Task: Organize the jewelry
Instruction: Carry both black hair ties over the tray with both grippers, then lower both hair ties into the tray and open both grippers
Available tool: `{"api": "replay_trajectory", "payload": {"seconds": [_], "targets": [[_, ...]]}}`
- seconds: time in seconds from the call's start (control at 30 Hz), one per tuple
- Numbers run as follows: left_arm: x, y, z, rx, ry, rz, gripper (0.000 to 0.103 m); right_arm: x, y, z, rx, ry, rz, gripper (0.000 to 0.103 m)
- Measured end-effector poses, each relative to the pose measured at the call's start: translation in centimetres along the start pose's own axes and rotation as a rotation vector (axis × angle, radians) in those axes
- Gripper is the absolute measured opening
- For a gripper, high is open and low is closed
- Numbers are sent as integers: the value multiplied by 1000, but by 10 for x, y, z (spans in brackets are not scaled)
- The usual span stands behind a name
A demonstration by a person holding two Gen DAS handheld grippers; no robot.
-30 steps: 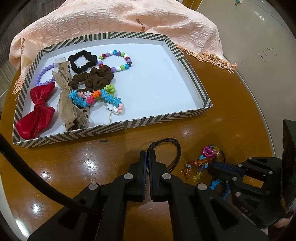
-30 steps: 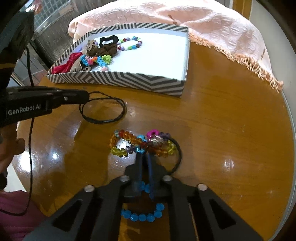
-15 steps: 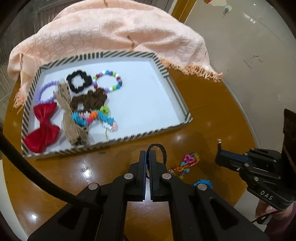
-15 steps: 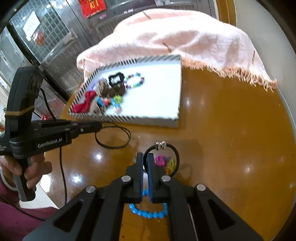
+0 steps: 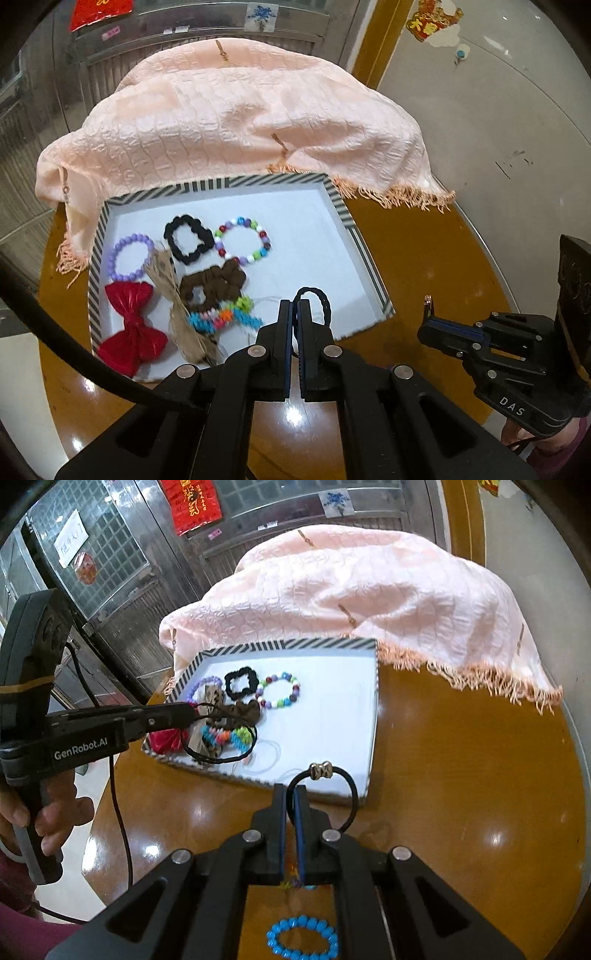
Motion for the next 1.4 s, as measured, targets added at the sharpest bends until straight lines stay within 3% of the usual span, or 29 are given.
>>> {"api": "replay_trajectory", "payload": {"seconds": [0.43, 1.0, 1.27, 1.4], "targets": [[42, -4, 19, -78, -28, 53, 0, 42, -55, -8, -44, 26, 25, 4], [91, 24, 48, -182, -69, 164, 0, 161, -72, -2, -70, -43, 198, 4], [92, 26, 48, -195, -85, 163, 0, 178, -70, -6, -36, -64, 222, 5], [91, 27, 47, -195, -96, 167, 2, 166, -72, -10, -26, -72, 194, 14]]}}
Point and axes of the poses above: each gripper's, at about its wrist camera, not at the fingertips, and x roughly the way its jaws point, z to its left, y to its underside, the point moved 5 cm from there along x, roughly the way its jaws point, and after that the axes turned 4 degrees about x, right-handed, at the moved point
